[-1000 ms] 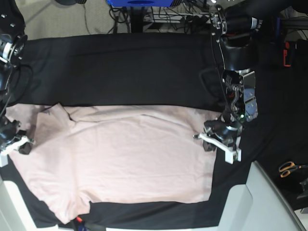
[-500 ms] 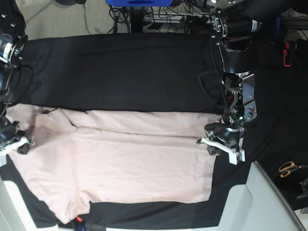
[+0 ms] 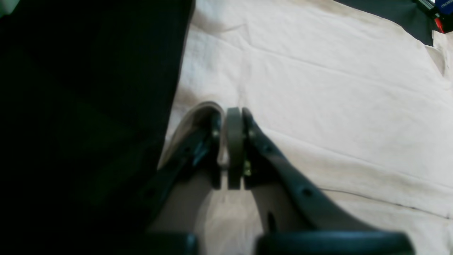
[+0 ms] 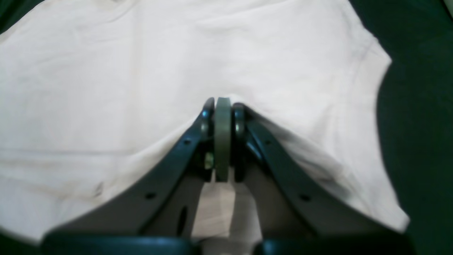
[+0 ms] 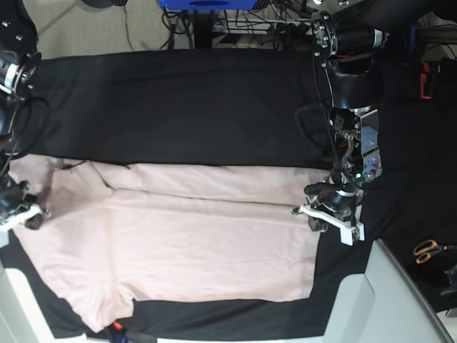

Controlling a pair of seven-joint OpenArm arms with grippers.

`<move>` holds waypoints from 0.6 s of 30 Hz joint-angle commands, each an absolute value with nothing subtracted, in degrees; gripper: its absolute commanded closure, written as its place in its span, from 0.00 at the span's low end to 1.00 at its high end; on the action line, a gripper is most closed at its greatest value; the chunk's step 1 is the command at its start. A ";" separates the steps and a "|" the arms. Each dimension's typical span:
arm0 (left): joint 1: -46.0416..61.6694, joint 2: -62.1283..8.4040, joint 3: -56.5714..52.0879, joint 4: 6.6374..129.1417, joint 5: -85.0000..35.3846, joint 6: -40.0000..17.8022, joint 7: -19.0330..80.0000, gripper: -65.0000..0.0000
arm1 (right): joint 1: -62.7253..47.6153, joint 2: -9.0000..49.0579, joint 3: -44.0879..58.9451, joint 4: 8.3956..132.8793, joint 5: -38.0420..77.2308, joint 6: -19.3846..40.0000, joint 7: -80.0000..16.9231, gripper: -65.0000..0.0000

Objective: Fold the T-shirt properly
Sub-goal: 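Lift the grasped edge and fold it over the shirt toward the hem, then open both grippers and raise them off the folded shirt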

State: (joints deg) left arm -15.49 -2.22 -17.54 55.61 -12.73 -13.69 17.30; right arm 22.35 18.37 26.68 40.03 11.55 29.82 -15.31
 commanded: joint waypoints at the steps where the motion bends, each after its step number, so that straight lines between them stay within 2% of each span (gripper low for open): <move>1: -16.57 -2.51 -17.54 56.75 -13.41 -14.11 15.96 1.00 | 24.04 19.56 26.68 40.84 12.35 27.65 -13.76 0.94; 3: -16.57 -2.51 -17.54 56.75 -13.41 -14.02 15.96 1.00 | 24.04 19.56 26.68 40.84 12.35 23.87 -13.76 0.79; 6: -16.57 -3.12 -17.63 56.75 -13.41 -14.02 15.96 0.99 | 24.04 19.56 27.03 41.19 12.53 21.67 -13.49 0.50; 8: -16.57 -3.65 -17.63 56.75 -13.49 -14.02 15.96 0.71 | 23.87 19.56 27.03 41.19 12.62 20.97 -11.30 0.36; 10: -16.57 -3.82 -17.80 57.27 -13.58 -14.02 15.96 0.49 | 23.69 19.56 27.12 41.71 12.70 20.26 -8.84 0.33; 12: -15.43 -4.26 -20.18 60.44 -13.58 -14.02 16.40 0.37 | 21.67 19.47 30.11 45.14 12.79 18.95 -8.84 0.33; 14: -12.62 -3.30 -23.96 65.36 -13.58 -14.11 16.48 0.31 | 18.86 17.19 36.18 51.56 15.16 17.45 -12.26 0.33; 18: -4.09 -2.86 -25.27 74.42 -13.58 -14.29 16.57 0.30 | 14.90 12.70 50.33 61.14 21.85 14.37 -27.74 0.33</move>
